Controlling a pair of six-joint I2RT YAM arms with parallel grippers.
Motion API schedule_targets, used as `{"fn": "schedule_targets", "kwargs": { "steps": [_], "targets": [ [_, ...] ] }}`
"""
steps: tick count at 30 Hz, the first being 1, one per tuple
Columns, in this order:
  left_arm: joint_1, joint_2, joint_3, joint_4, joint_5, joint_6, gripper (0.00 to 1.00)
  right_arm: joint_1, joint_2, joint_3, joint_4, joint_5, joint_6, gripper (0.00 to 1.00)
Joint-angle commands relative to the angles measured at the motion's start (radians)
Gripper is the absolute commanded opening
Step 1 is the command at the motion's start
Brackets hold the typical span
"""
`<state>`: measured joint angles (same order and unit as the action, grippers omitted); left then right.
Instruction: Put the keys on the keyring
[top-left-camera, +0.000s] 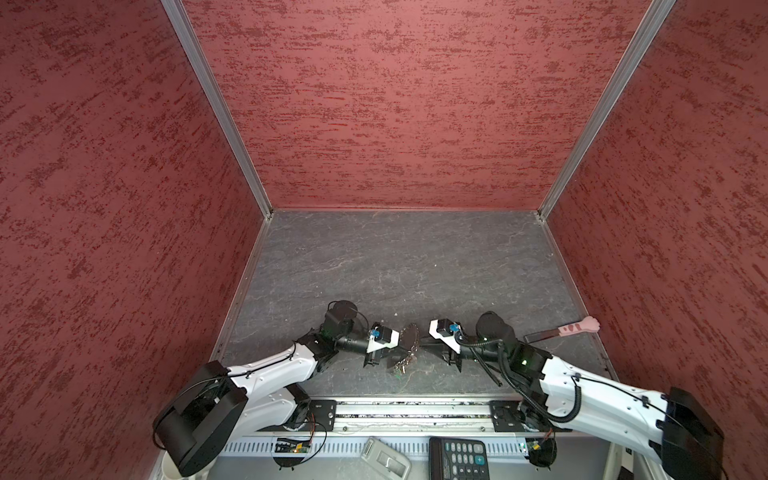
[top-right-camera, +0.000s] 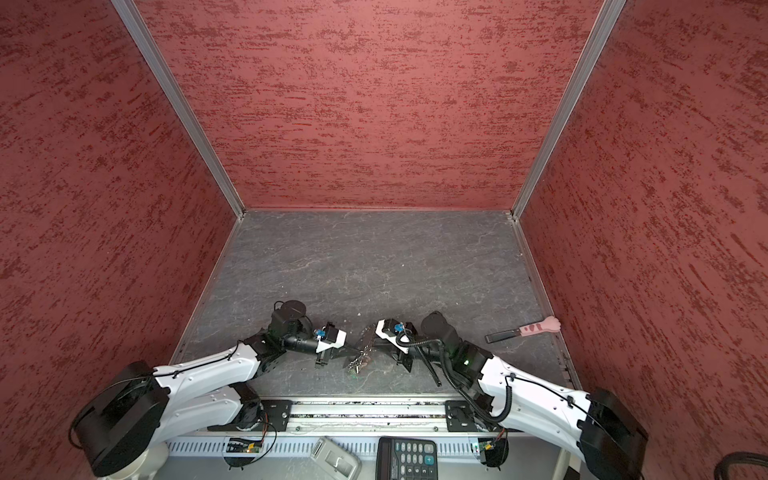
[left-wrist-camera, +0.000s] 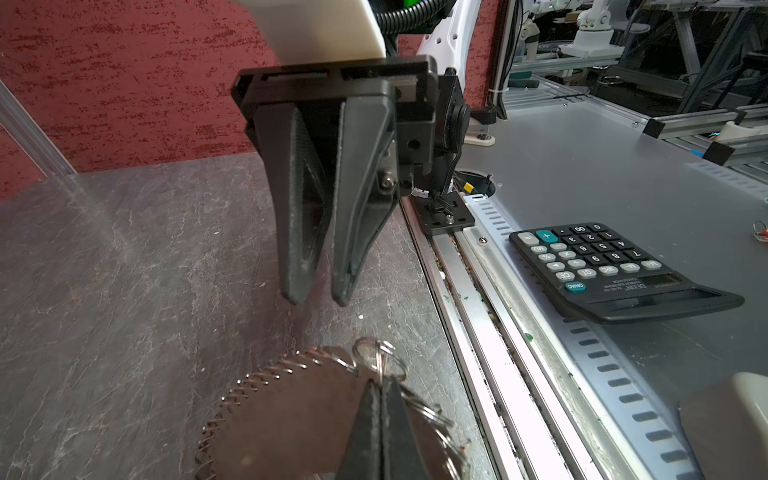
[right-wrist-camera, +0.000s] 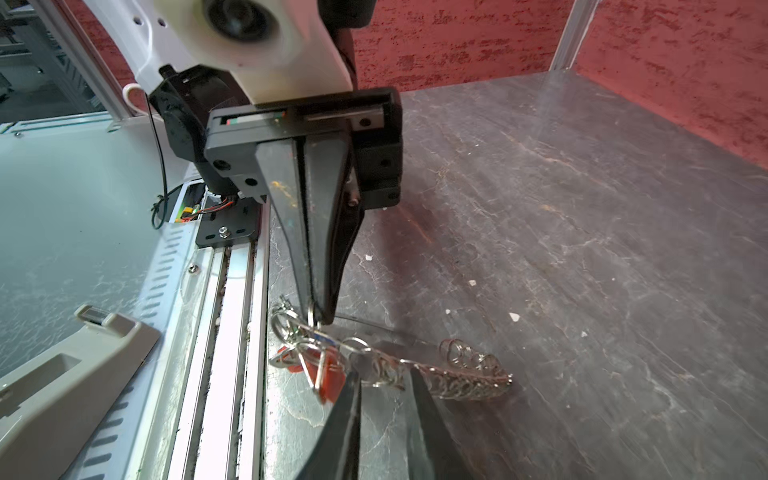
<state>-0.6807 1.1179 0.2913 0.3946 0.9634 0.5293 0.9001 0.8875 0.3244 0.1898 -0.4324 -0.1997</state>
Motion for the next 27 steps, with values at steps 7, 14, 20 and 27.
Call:
{"fn": "schedule_targets", "kwargs": {
  "steps": [7, 14, 20, 27],
  "targets": [
    [0.007, -0.003, 0.008, -0.034, -0.028, 0.043, 0.0, 0.005, 0.079, -0.025, 0.13, -0.121, -0.105, 0.23],
    [0.012, 0.001, 0.007, -0.024, -0.015, 0.041, 0.0, 0.006, 0.124, -0.022, 0.163, -0.134, -0.108, 0.22],
    [0.011, -0.002, 0.005, -0.014, -0.01, 0.032, 0.0, 0.006, 0.146, -0.018, 0.183, -0.153, -0.099, 0.22],
    [0.01, -0.009, 0.003, -0.005, -0.003, 0.022, 0.0, 0.017, 0.179, -0.01, 0.191, -0.146, -0.098, 0.23]
  ]
}}
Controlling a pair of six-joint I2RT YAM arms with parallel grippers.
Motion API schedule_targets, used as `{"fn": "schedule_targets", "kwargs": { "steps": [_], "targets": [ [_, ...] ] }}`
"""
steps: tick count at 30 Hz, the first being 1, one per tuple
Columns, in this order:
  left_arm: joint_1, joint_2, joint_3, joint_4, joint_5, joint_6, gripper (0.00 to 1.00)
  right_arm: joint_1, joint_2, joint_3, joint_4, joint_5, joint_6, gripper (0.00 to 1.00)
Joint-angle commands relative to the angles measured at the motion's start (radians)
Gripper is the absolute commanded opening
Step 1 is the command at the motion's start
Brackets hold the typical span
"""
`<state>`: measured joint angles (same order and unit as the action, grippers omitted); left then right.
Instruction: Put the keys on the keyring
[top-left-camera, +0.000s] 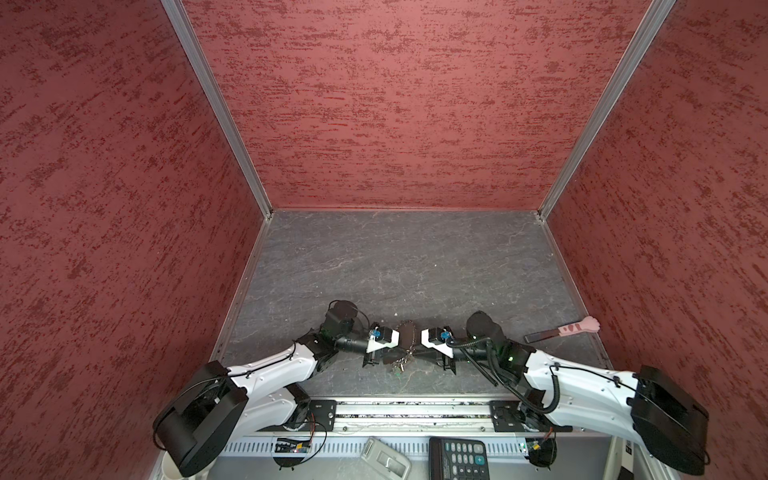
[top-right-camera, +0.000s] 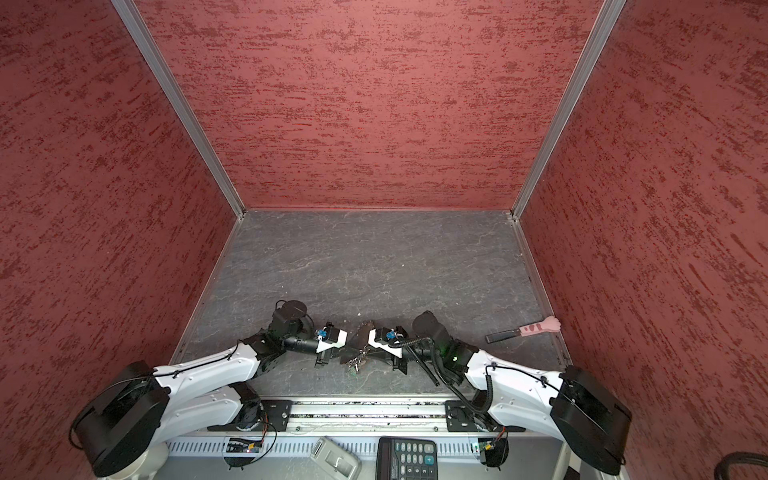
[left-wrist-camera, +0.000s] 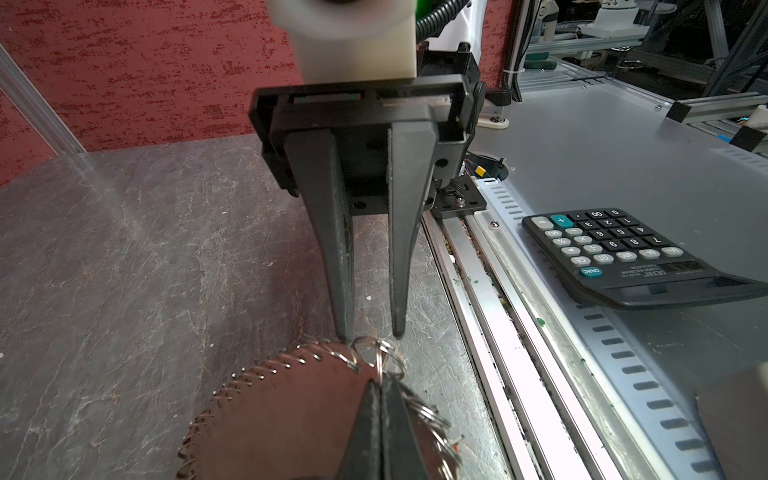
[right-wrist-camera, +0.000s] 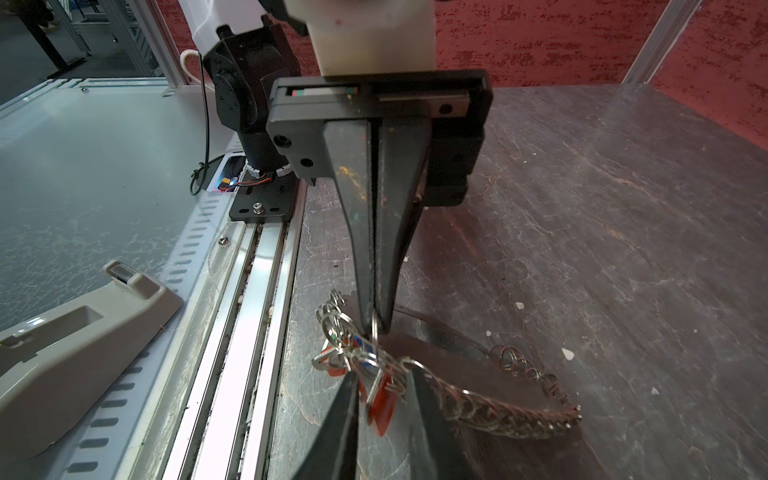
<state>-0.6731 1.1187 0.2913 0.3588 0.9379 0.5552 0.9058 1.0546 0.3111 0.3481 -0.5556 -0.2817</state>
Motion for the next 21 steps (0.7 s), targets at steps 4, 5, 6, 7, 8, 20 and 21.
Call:
{"fn": "schedule_targets", "kwargs": {
  "steps": [4, 5, 6, 7, 8, 20, 21],
  "targets": [
    [0.004, -0.01, 0.003, 0.034, 0.023, -0.007, 0.0, 0.018, 0.033, 0.011, 0.04, -0.012, -0.019, 0.23],
    [0.003, -0.009, 0.003, 0.034, 0.024, -0.007, 0.0, 0.02, 0.038, 0.012, 0.044, -0.006, -0.021, 0.23],
    [0.003, -0.007, 0.003, 0.035, 0.028, -0.006, 0.0, 0.022, 0.043, 0.015, 0.046, 0.001, -0.023, 0.23],
    [0.003, -0.006, 0.003, 0.036, 0.031, -0.008, 0.0, 0.024, 0.047, 0.016, 0.05, 0.007, -0.023, 0.23],
    [0.004, -0.007, 0.003, 0.037, 0.033, -0.008, 0.0, 0.025, 0.05, 0.017, 0.053, 0.015, -0.024, 0.23],
    [0.003, 0.0, 0.008, 0.035, 0.052, -0.011, 0.0, 0.027, 0.061, 0.016, 0.097, 0.034, 0.001, 0.24],
    [0.003, 0.001, 0.008, 0.038, 0.054, -0.011, 0.0, 0.028, 0.062, 0.016, 0.099, 0.036, 0.004, 0.26]
  ]
}}
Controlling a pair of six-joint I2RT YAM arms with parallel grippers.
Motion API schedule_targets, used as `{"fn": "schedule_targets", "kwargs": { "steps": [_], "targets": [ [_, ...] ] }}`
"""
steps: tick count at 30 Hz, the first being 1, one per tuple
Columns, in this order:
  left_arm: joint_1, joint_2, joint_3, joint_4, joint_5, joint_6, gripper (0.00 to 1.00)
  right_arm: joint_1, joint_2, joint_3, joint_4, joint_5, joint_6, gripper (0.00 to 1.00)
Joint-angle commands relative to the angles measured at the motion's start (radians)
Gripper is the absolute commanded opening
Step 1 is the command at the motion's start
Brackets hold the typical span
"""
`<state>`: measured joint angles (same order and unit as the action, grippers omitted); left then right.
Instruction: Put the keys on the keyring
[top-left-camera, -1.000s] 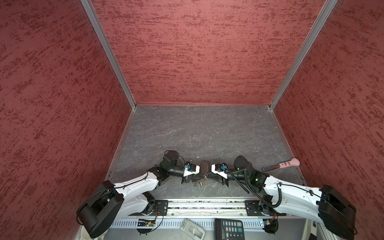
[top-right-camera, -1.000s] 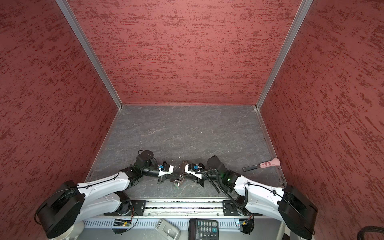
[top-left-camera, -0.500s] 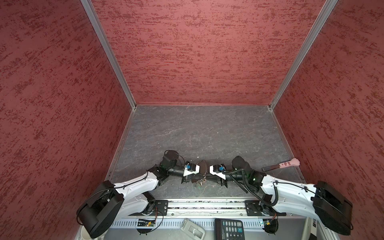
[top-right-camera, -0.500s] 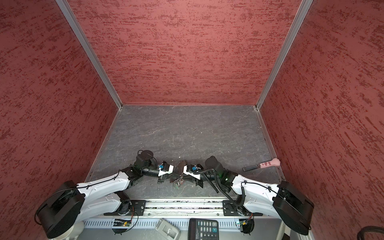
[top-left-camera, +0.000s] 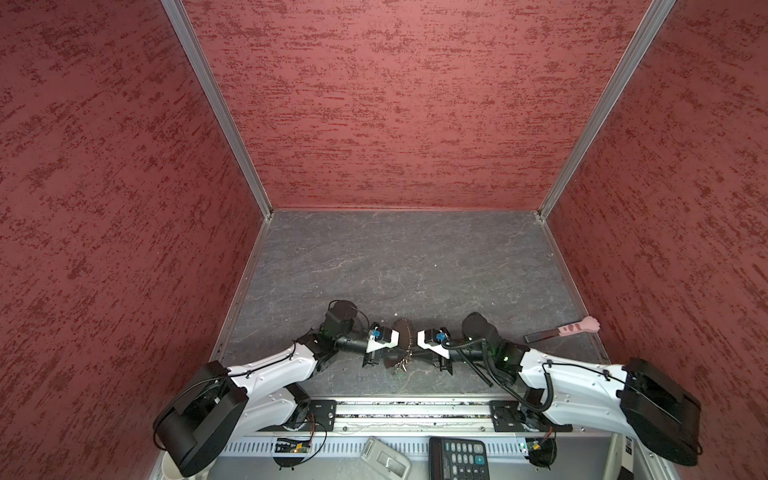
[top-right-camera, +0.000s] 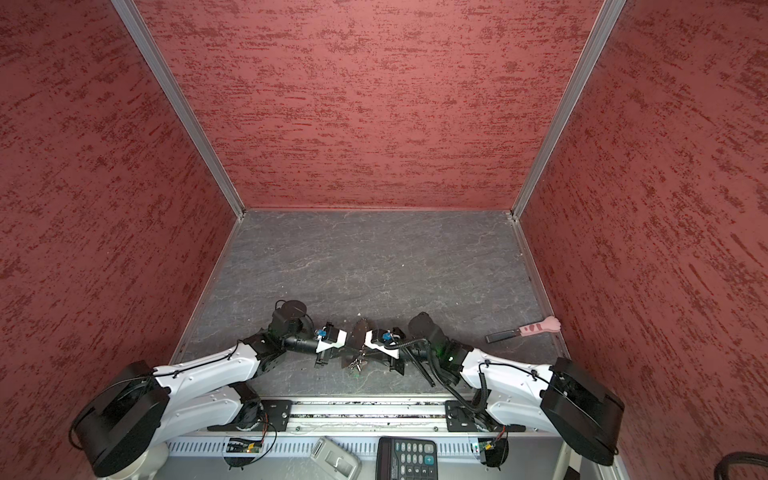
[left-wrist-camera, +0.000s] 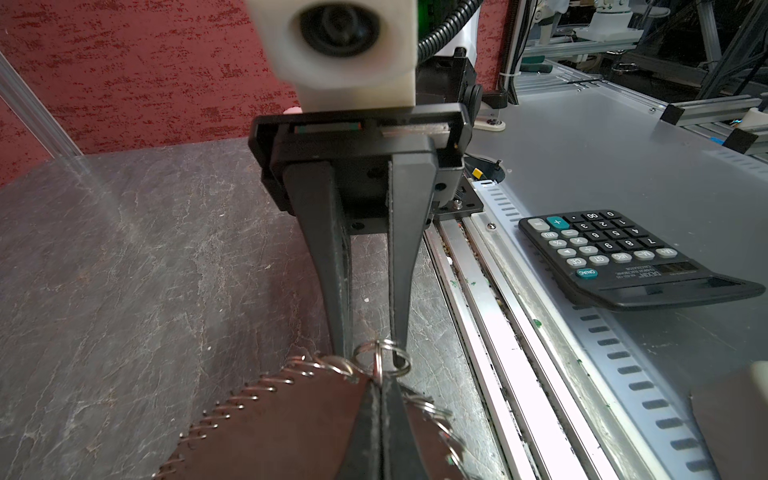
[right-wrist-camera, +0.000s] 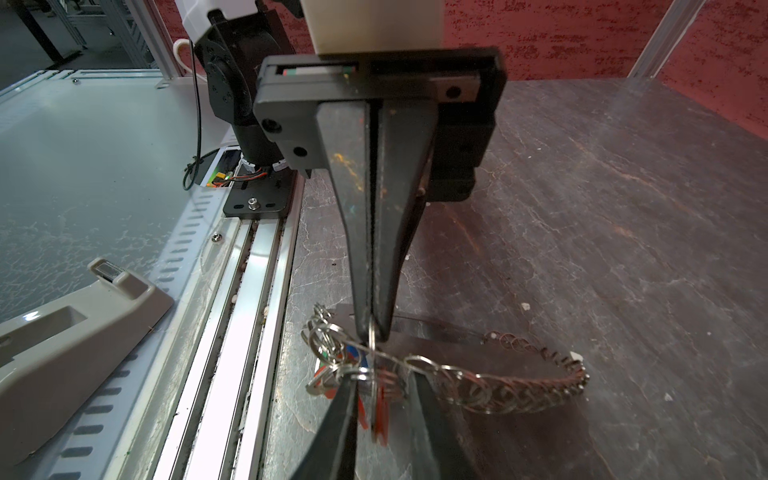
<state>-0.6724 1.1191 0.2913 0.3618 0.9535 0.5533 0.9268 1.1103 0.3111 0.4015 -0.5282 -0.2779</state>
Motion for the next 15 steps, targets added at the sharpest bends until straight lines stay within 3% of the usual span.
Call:
{"fn": "schedule_targets", "kwargs": {
  "steps": [1, 15],
  "targets": [
    [0.002, 0.001, 0.008, 0.034, 0.039, -0.009, 0.0, 0.007, 0.008, 0.017, 0.046, 0.01, -0.001, 0.26],
    [0.002, 0.002, 0.008, 0.042, 0.004, -0.017, 0.0, 0.007, -0.01, 0.025, 0.022, 0.01, 0.01, 0.18]
  ]
}}
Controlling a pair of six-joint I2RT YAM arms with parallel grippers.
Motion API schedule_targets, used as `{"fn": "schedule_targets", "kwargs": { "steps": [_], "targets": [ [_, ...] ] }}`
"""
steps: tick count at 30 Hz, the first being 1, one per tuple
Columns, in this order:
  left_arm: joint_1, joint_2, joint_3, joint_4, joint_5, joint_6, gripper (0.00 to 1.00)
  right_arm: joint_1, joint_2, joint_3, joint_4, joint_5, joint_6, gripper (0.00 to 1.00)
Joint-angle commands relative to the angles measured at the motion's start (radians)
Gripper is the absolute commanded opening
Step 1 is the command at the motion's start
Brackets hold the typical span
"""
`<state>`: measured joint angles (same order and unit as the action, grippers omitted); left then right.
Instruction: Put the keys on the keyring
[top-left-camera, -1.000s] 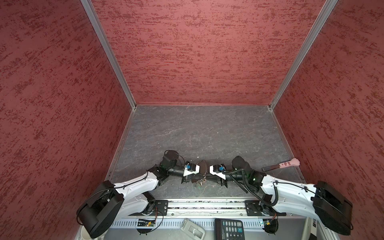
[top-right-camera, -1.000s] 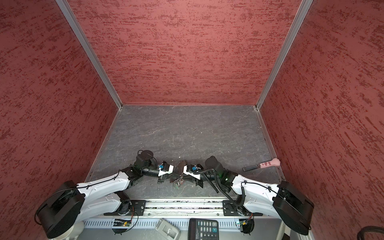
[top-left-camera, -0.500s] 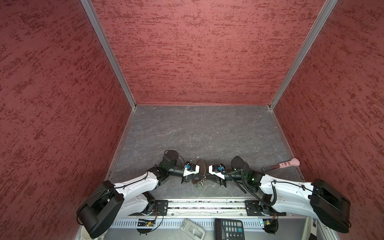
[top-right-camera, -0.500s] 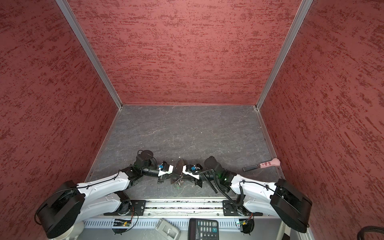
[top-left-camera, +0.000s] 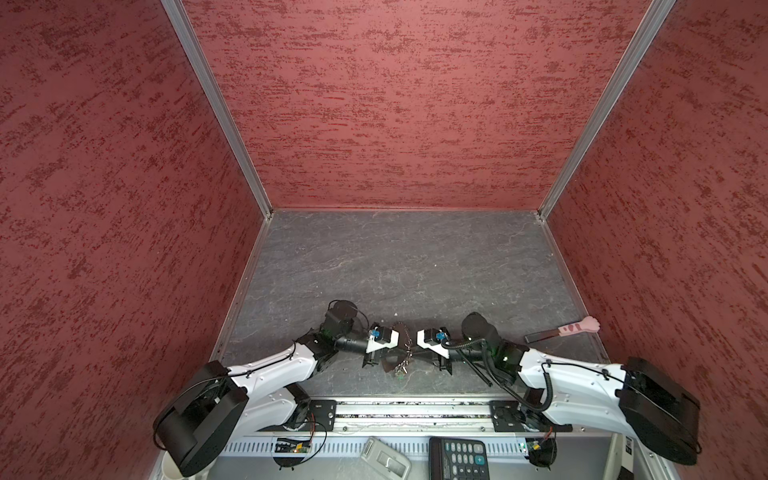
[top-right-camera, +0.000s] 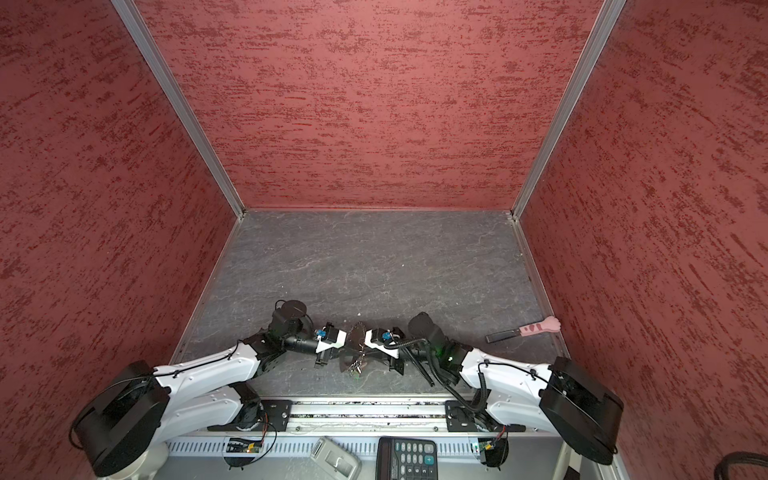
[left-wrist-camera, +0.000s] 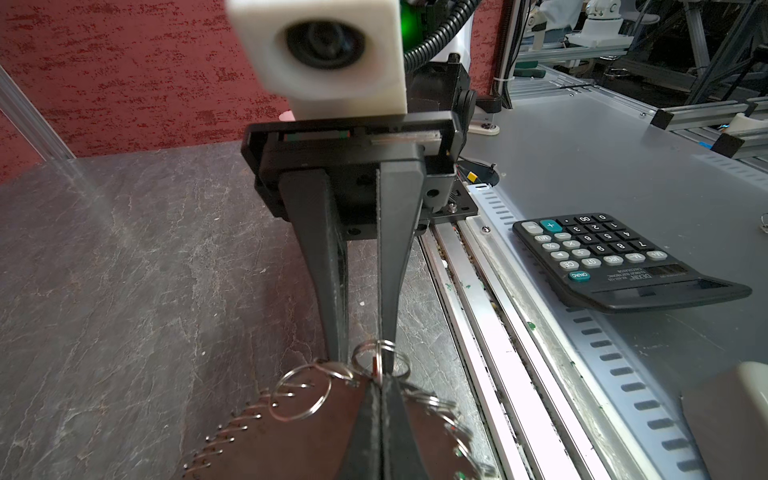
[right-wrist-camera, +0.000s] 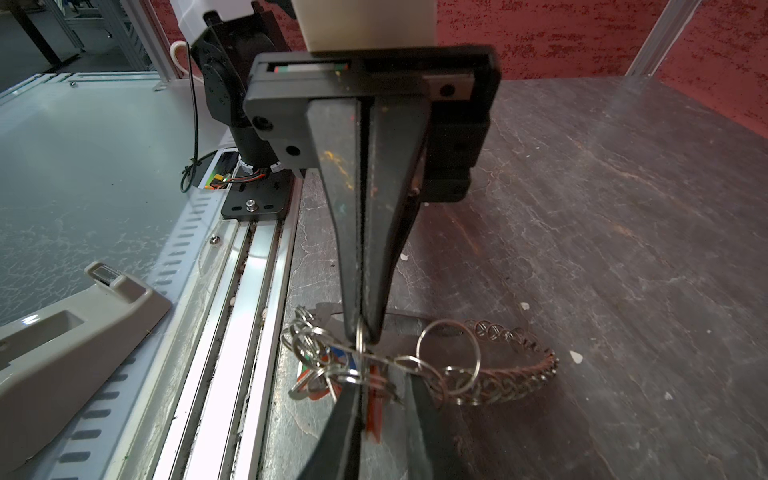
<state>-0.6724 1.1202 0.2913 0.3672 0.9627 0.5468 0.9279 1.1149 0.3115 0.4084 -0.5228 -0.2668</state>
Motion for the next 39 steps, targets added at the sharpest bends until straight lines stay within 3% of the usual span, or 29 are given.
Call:
{"fn": "schedule_targets", "kwargs": {
  "steps": [1, 17, 29, 39],
  "targets": [
    [0.003, 0.0, 0.007, 0.037, -0.015, -0.013, 0.0, 0.006, -0.02, 0.023, 0.007, 0.011, -0.002, 0.18],
    [0.01, -0.008, -0.001, 0.061, -0.044, -0.028, 0.0, 0.006, -0.054, 0.012, -0.045, 0.078, 0.014, 0.01],
    [0.013, -0.034, -0.019, 0.082, -0.024, -0.028, 0.0, 0.004, -0.113, 0.002, -0.127, 0.25, -0.001, 0.0],
    [0.013, -0.025, -0.017, 0.082, -0.013, -0.031, 0.0, -0.004, -0.095, 0.008, -0.083, 0.267, 0.034, 0.02]
  ]
}}
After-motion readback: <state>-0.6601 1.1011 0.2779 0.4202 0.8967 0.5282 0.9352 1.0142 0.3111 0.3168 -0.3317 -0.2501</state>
